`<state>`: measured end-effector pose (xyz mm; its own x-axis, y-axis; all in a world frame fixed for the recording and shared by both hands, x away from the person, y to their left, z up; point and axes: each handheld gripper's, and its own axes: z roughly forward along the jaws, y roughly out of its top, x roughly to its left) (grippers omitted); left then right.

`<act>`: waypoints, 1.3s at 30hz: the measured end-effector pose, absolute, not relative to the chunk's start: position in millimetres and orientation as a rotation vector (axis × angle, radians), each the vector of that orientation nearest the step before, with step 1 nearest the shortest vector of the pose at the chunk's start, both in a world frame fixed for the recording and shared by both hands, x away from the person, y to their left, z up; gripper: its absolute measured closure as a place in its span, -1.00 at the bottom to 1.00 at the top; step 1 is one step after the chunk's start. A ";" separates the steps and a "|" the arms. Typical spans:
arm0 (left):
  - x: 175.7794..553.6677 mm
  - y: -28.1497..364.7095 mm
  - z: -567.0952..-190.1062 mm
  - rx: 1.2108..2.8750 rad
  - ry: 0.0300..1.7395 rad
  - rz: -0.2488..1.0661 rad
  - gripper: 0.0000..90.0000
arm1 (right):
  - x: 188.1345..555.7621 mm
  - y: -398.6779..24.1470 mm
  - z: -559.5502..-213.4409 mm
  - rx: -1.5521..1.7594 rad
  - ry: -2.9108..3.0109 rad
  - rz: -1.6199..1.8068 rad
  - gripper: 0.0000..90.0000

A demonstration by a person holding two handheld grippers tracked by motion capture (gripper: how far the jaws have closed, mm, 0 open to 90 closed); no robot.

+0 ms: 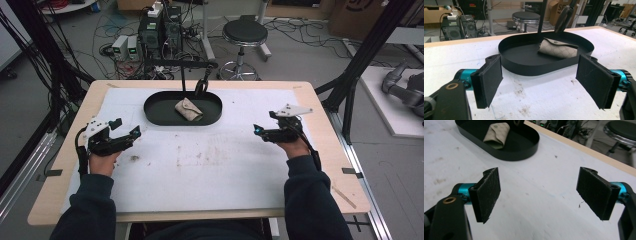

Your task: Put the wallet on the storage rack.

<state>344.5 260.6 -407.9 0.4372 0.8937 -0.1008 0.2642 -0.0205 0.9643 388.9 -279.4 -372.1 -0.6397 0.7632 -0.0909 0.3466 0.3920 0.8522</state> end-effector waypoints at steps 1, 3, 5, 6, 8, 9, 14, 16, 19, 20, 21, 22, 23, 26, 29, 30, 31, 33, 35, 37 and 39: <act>344.7 260.1 -407.7 1.552 1.051 0.691 -0.54 | 383.1 -286.9 -375.1 0.955 2.163 1.172 -0.56; 344.7 259.5 -407.5 1.555 1.050 0.693 -0.54 | 375.4 -296.2 -379.1 0.977 2.133 1.180 -0.56; 344.1 258.6 -406.9 1.553 1.051 0.695 -0.54 | 367.3 -304.8 -383.8 0.999 2.115 1.175 -0.56; 344.2 258.5 -406.3 1.552 1.050 0.695 -0.54 | 362.9 -308.8 -387.1 1.012 2.110 1.174 -0.56; 344.6 257.7 -405.6 1.547 1.050 0.697 -0.54 | 356.6 -313.6 -392.1 1.016 2.106 1.147 -0.56; 345.2 257.1 -405.4 1.548 1.049 0.700 -0.54 | 354.4 -314.7 -393.7 1.018 2.103 1.144 -0.56; 344.6 256.3 -404.9 1.551 1.043 0.699 -0.54 | 346.6 -323.7 -393.9 1.027 2.076 1.130 -0.56; 344.0 256.9 -404.4 1.549 1.044 0.701 -0.54 | 344.9 -326.4 -392.3 1.035 2.060 1.141 -0.56; 344.2 257.4 -404.5 1.549 1.044 0.700 -0.54 | 343.6 -327.5 -391.9 1.036 2.054 1.131 -0.56; 344.3 256.9 -404.6 1.547 1.043 0.697 -0.54 | 343.6 -327.3 -392.0 1.039 2.056 1.127 -0.56; 344.3 256.8 -404.6 1.547 1.041 0.697 -0.54 | 343.5 -326.7 -392.4 1.047 2.058 1.123 -0.56; 344.2 256.8 -404.5 1.551 1.037 0.697 -0.54 | 343.5 -326.3 -392.6 1.051 2.063 1.121 -0.56; 343.8 256.3 -404.3 1.550 1.036 0.696 -0.54 | 343.5 -325.7 -393.0 1.055 2.064 1.119 -0.56; 343.1 256.2 -403.6 1.546 1.030 0.696 -0.54 | 342.7 -323.6 -393.5 1.056 2.072 1.110 -0.56; 342.9 256.3 -403.5 1.549 1.028 0.694 -0.54 | 341.6 -322.8 -393.3 1.061 2.065 1.107 -0.56; 342.9 256.1 -403.5 1.549 1.028 0.694 -0.54 | 341.5 -323.0 -393.2 1.063 2.061 1.108 -0.56; 342.7 255.7 -403.4 1.549 1.028 0.693 -0.54 | 341.4 -323.2 -393.4 1.069 2.061 1.109 -0.56; 342.9 255.3 -403.7 1.551 1.025 0.692 -0.54 | 342.1 -324.0 -393.9 1.073 2.056 1.109 -0.56; 343.1 254.8 -403.9 1.554 1.026 0.692 -0.54 | 343.0 -324.5 -394.3 1.076 2.051 1.105 -0.56; 343.3 254.4 -404.2 1.559 1.024 0.690 -0.54 | 343.7 -325.0 -394.6 1.081 2.050 1.104 -0.56; 343.4 254.2 -404.3 1.560 1.025 0.689 -0.54 | 344.6 -325.6 -395.2 1.073 2.049 1.102 -0.56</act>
